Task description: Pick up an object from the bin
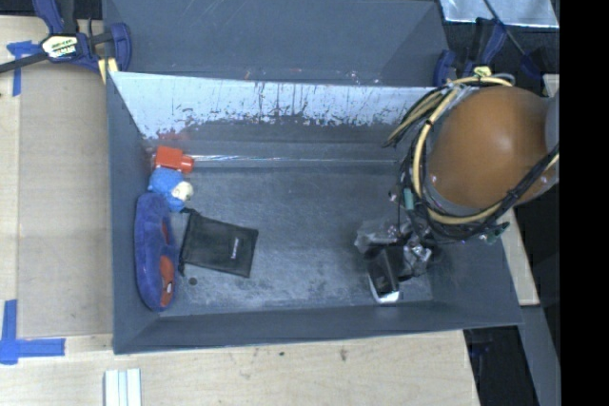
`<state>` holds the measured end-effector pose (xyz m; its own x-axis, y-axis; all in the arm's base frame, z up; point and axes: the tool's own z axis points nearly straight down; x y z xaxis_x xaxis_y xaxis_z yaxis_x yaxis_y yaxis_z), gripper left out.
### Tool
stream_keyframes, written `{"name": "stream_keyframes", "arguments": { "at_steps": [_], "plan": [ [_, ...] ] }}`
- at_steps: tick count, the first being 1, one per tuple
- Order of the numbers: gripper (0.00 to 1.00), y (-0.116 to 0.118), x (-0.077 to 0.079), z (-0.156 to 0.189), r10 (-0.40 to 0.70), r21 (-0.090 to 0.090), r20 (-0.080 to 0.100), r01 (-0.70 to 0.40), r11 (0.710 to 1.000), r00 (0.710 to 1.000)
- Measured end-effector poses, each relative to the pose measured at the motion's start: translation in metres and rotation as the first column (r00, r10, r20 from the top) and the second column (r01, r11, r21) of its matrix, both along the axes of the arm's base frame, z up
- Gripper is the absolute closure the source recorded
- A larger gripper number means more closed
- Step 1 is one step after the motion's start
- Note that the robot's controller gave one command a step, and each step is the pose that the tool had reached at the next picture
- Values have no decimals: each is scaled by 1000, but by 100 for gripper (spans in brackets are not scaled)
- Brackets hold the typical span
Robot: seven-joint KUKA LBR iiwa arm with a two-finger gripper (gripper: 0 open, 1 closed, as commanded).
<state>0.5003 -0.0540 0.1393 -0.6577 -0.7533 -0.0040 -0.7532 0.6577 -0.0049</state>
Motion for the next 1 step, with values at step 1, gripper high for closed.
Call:
{"name": "stream_keyframes", "arguments": {
  "at_steps": [1],
  "plan": [
    [100,0,0,14,-3,0,-3,3,1000,1000]
  ]
}}
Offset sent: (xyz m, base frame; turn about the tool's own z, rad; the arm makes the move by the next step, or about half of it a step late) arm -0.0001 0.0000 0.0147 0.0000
